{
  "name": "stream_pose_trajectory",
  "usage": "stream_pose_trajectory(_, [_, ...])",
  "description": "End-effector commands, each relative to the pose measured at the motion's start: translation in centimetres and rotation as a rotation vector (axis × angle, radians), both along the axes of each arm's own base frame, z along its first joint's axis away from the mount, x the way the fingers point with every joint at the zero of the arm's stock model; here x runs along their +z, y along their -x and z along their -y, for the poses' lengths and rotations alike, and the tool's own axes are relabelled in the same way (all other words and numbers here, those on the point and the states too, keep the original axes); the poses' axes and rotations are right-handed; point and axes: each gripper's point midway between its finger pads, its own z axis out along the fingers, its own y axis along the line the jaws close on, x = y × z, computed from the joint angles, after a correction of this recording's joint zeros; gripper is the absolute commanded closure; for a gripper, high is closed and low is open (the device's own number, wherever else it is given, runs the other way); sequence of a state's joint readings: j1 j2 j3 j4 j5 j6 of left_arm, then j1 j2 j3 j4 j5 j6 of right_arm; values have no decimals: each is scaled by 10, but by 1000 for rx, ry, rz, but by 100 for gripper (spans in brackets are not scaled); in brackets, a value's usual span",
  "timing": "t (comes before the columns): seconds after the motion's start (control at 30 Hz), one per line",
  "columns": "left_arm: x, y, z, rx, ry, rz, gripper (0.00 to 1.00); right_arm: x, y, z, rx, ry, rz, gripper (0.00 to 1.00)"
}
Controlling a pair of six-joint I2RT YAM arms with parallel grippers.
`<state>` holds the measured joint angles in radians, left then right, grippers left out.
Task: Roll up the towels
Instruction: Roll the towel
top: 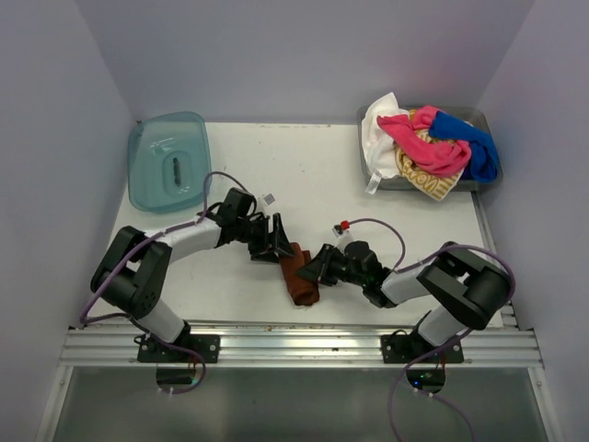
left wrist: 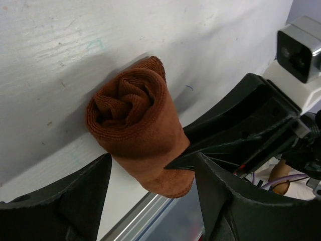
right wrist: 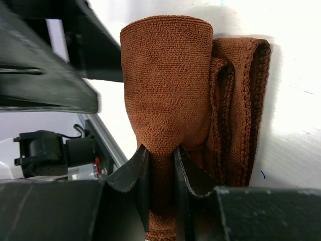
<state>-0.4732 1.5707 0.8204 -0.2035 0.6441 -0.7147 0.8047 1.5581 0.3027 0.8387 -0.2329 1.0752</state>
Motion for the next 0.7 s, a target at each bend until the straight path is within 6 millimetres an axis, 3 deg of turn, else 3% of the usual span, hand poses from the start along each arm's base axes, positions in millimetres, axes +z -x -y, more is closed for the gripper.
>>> stream_pose_trajectory(0.0, [-13,3,8,-35,33,-26,30,-47,28,19,33,109,-158,100])
stream_pose_trajectory(0.13, [-19,3,11,-30,33,-41,31,-50,28,20,32,112,-164,100])
stream_pose_trajectory(0.33, [-27,-2,15,-25,28,-53,43,-54,20,15,52,116,-165,100])
stream_pose_trajectory(0.43, [-31,-8,16,-6,22,-60,60,-54,14,6,83,114,-153,100])
stream_pose_trajectory(0.47, [-32,-10,15,4,17,-61,73,-54,13,5,95,119,-144,100])
stream_pose_trajectory(0.5, [-32,-11,16,15,19,-68,79,-48,8,-2,112,111,-128,99])
stream_pose_trajectory(0.53, [-30,-13,16,22,23,-60,85,-43,4,-5,124,121,-113,92])
stream_pose_trajectory(0.57, [-29,-17,14,36,18,-55,94,-52,10,1,155,192,-128,84])
stream_pose_trajectory(0.6, [-28,-19,12,48,15,-52,98,-40,-3,-5,152,205,-85,76])
stream_pose_trajectory(0.63, [-27,-20,10,58,13,-52,100,-36,-6,-4,157,234,-66,64])
stream_pose_trajectory(0.67, [-25,-24,4,79,13,-44,100,-32,-4,4,181,297,-48,58])
